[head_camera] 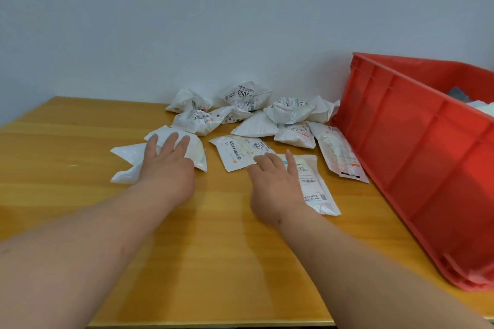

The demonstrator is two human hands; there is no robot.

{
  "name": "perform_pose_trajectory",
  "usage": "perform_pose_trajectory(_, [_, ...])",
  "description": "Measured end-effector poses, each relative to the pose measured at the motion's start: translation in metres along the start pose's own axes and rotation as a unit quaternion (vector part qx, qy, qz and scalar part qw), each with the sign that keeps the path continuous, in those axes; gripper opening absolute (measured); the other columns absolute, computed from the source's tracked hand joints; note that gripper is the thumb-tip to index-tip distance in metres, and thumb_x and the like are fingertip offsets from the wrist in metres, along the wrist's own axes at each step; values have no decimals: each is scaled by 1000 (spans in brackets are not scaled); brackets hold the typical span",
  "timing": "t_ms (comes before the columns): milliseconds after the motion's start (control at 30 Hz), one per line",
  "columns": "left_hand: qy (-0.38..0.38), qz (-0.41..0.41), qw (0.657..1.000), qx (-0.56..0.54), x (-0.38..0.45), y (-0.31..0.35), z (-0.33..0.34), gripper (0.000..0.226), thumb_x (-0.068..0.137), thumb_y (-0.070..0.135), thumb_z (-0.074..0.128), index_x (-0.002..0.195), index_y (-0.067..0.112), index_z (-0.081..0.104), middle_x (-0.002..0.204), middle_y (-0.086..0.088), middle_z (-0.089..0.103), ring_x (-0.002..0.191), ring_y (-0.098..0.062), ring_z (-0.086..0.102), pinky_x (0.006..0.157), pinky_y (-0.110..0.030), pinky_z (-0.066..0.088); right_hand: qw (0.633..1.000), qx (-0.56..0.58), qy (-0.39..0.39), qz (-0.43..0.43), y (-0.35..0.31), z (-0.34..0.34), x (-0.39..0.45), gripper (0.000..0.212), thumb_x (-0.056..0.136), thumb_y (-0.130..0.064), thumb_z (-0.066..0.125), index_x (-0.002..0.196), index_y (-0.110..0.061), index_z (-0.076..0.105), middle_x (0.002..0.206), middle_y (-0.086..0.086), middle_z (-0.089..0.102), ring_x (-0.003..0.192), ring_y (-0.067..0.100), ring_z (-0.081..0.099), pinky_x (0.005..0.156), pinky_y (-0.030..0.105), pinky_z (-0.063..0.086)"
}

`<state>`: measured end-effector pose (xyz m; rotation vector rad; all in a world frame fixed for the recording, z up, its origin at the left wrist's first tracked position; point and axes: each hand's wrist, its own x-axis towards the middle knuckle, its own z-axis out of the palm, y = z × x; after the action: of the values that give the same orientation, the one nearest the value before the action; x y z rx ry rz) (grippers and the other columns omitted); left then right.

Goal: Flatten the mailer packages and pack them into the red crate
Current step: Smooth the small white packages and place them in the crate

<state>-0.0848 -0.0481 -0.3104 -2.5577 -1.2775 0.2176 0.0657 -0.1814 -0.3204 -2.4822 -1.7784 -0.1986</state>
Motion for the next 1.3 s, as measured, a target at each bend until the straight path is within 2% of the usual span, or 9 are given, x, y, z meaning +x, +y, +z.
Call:
perform_pose_trajectory(267, [-21, -17, 997, 79, 10, -19, 2, 57, 95, 26, 38, 152, 24, 29, 165, -1, -1, 150, -25, -12, 109, -65, -19, 998, 37, -46, -33, -28, 13, 15, 50, 91, -15, 45, 140, -22, 47, 155, 1, 33, 147, 22, 16, 119, 54, -13])
perform_pose_trajectory(433, [144, 2, 989, -11, 6, -17, -14, 57, 93, 17, 39, 149, 18, 29, 158, 3, 19, 150, -17, 4, 112, -59, -17, 997, 73, -19, -10, -21, 11, 9, 51, 91, -13, 43, 141, -23, 46, 146, -2, 41, 143, 20, 25, 120, 49, -10])
perform_pose_trajectory(500, [252, 0, 962, -107, 7, -15, -27, 41, 95, 15, 43, 135, 18, 48, 144, 3, 43, 140, -14, 31, 114, -52, -16, 994, 110, 20, 19, -17, 8, 7, 48, 93, -15, 44, 141, -23, 45, 141, -3, 44, 138, 19, 32, 121, 45, -2])
perform_pose_trajectory(567, [307, -8, 920, -245, 7, -12, -40, 28, 95, 13, 50, 121, 18, 58, 130, 2, 55, 124, -17, 50, 118, -45, 4, 980, 173, 64, 74, -13, 4, 6, 44, 94, -16, 45, 138, -22, 46, 137, -3, 47, 131, 19, 40, 118, 41, 13])
perform_pose_trajectory(633, [278, -24, 866, -415, -1, -7, -56, 22, 95, 11, 52, 113, 19, 62, 120, 1, 58, 105, -20, 58, 97, -33, 38, 946, 280, 91, 138, -8, -5, 4, 43, 95, -16, 47, 138, -19, 45, 136, -2, 49, 125, 20, 46, 110, 40, 33])
perform_pose_trajectory(733, [213, -49, 794, -567, -12, 2, -64, 20, 91, 5, 56, 100, 20, 65, 108, 5, 58, 75, -15, 55, 59, -23, 37, 868, 441, 109, 202, -5, -20, -5, 44, 98, -21, 50, 140, -18, 40, 137, -1, 48, 118, 19, 51, 94, 38, 46])
perform_pose_trajectory(867, [116, -47, 733, -668, -27, 11, -47, 28, 87, -4, 60, 90, 24, 63, 105, 4, 59, 95, -10, 54, 68, -17, 41, 811, 535, 73, 225, -4, -34, -21, 45, 101, -33, 46, 144, -20, 38, 115, -6, 58, 102, 16, 60, 85, 35, 46])
perform_pose_trajectory(1133, [-5, -71, 762, -644, -62, 18, -6, 34, 85, -1, 66, 93, 31, 57, 104, -3, 62, 99, -22, 61, 83, -38, 52, 850, 486, 26, 200, -11, -30, -54, 20, 102, -24, 44, 97, -11, 59, 100, 11, 68, 95, 29, 67, 67, 34, 46])
perform_pose_trajectory(1300, [-49, -73, 747, -658, -76, 13, 6, 34, 87, -2, 63, 101, 26, 52, 103, -12, 65, 95, -29, 65, 79, -44, 53, 852, 469, 19, 234, -7, -26, -54, 21, 93, -8, 40, 99, 0, 59, 104, 20, 65, 93, 34, 65, 68, 36, 43])
